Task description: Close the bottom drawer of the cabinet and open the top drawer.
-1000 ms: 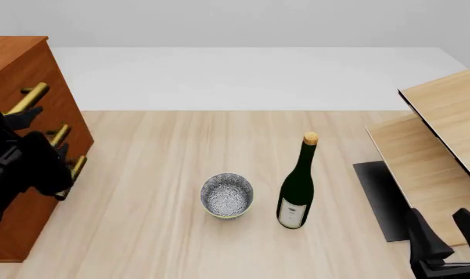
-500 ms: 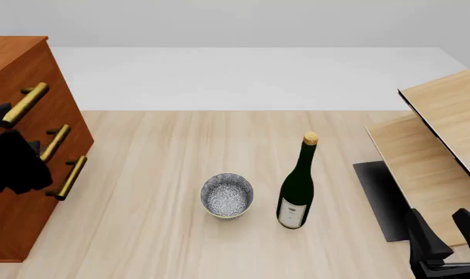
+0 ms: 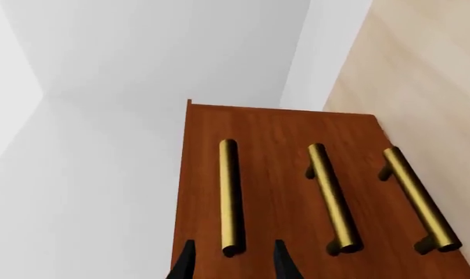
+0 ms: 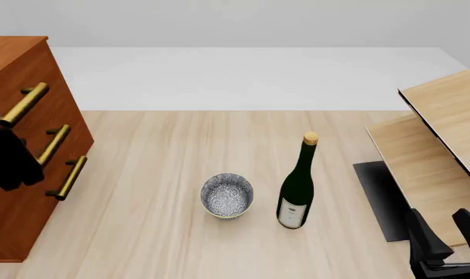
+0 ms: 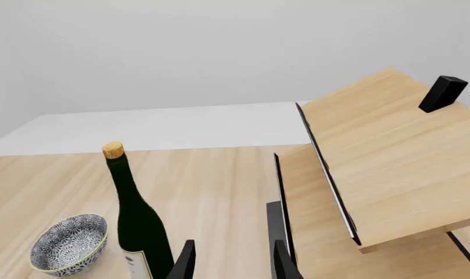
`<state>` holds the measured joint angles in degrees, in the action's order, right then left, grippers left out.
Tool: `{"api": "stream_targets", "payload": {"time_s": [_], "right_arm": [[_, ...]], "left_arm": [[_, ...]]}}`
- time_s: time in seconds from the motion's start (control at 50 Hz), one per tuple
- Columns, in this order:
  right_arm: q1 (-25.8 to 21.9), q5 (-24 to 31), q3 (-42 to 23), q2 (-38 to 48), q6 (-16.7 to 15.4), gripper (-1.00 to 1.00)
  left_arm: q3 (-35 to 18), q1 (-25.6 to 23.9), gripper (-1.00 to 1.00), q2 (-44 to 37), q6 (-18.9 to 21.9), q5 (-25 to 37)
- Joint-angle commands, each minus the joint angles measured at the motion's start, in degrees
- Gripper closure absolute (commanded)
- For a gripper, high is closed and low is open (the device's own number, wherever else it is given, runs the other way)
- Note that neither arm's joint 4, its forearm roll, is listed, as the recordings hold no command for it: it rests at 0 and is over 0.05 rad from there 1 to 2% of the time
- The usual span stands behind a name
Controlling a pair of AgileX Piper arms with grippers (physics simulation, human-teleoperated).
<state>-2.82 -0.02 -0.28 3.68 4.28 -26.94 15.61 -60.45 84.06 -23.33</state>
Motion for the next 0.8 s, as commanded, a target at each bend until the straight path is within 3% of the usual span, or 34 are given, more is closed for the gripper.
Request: {"api": "stream_targets", "payload": {"time_s": [0.02, 0.78, 0.8], "right_arm": [[0.0, 0.0, 0.0, -0.1, -0.1, -1.00], [0.3, -0.5, 0.0, 0.3, -0.1, -1.00], [0.3, -0.5, 0.1, 0.3, -0.1, -1.00]], "left_arm": [[-1.2, 1.6, -1.00, -2.3, 0.6, -1.4], [-4.3, 2.3, -1.00, -7.6, -0.3, -2.9], [-4.3, 2.2, 1.00, -7.6, -0.3, -2.9]]}}
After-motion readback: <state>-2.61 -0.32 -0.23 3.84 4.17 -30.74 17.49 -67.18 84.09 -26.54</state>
